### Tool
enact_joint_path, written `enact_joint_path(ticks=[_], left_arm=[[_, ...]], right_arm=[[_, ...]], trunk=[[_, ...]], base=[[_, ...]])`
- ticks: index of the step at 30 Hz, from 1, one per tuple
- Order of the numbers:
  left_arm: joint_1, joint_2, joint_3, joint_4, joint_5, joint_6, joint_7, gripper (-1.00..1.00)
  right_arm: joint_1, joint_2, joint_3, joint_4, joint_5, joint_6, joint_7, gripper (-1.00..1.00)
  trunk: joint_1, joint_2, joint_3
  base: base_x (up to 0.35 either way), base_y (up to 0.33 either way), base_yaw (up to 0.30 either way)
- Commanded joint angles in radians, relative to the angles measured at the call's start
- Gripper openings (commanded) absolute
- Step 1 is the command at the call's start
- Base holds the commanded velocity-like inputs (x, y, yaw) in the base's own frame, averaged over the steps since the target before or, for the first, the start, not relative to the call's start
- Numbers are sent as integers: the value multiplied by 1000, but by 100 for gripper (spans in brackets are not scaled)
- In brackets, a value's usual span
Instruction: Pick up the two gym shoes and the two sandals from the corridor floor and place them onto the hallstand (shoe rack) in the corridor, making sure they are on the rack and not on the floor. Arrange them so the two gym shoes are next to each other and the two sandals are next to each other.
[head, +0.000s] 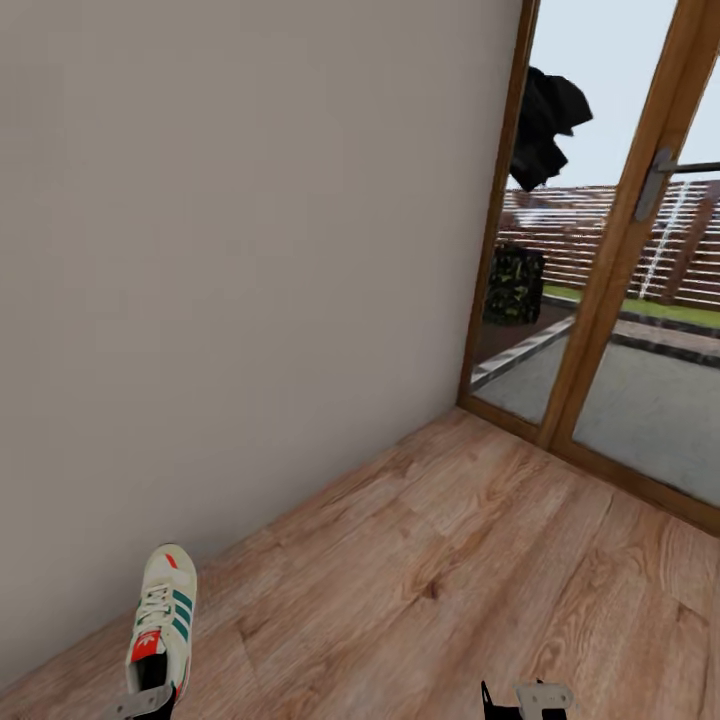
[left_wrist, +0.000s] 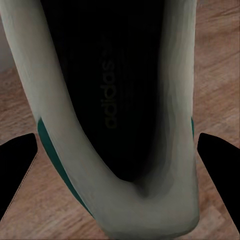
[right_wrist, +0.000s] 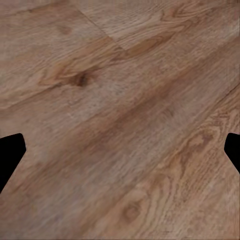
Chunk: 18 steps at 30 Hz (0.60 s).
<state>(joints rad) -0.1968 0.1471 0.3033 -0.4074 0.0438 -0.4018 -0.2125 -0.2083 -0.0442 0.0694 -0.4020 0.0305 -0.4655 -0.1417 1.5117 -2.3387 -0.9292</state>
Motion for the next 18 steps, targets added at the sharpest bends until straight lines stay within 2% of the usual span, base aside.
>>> enact_joint_path(ticks=[1,13,18], left_arm=[[-1,-1,6,1,5,-1,-10,-100],[-1,-1,6,2,4,-2,-10,-100],[-1,-1,6,3,4,-3,-10,-100]], right_arm=[[0,-1,7,0,3,-1,-10,100],[0,-1,7,0,3,-1,-10,100],[0,-1,7,0,3,-1,-10,100]], trunk=[[0,0,-1],[0,0,-1],[0,0,-1]], base=[[231,-39,278],[281,-79,278],[81,-25,278]])
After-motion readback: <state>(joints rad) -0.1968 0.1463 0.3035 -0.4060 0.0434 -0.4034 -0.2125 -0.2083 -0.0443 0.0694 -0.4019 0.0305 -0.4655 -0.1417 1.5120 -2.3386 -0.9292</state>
